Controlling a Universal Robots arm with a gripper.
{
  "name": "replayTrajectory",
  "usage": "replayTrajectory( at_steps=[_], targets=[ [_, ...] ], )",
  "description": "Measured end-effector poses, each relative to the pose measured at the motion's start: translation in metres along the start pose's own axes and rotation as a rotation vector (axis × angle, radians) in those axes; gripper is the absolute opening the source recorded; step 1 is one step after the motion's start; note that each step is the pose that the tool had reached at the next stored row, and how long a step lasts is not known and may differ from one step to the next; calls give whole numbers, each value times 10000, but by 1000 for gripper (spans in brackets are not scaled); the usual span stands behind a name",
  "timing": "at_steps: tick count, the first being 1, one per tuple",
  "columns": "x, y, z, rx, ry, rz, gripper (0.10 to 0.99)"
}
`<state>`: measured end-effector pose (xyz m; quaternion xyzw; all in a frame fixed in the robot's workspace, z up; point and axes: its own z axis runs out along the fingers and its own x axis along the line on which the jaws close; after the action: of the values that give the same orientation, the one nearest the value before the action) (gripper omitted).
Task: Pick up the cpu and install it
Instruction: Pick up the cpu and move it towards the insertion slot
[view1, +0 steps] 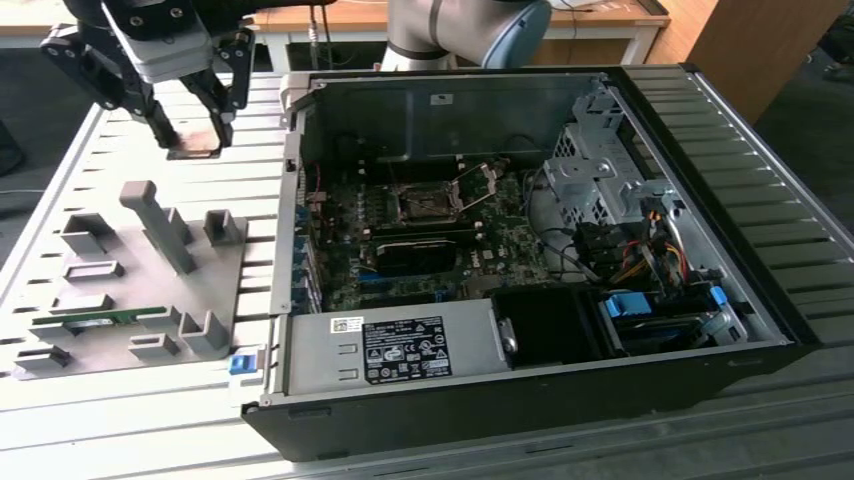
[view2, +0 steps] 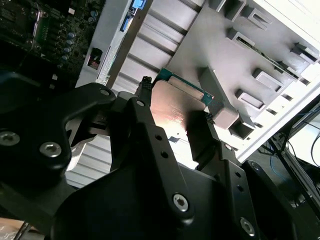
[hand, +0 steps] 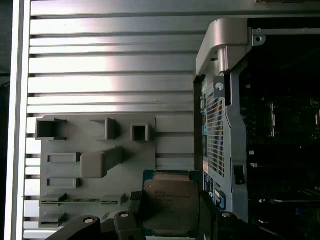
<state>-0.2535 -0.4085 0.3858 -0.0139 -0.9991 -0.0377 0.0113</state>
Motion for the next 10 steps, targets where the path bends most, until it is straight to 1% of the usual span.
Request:
replayTrajectory(
  at_steps=[10],
  targets=[
    [-177, 12, -1, 0, 1, 0, 537]
  ],
)
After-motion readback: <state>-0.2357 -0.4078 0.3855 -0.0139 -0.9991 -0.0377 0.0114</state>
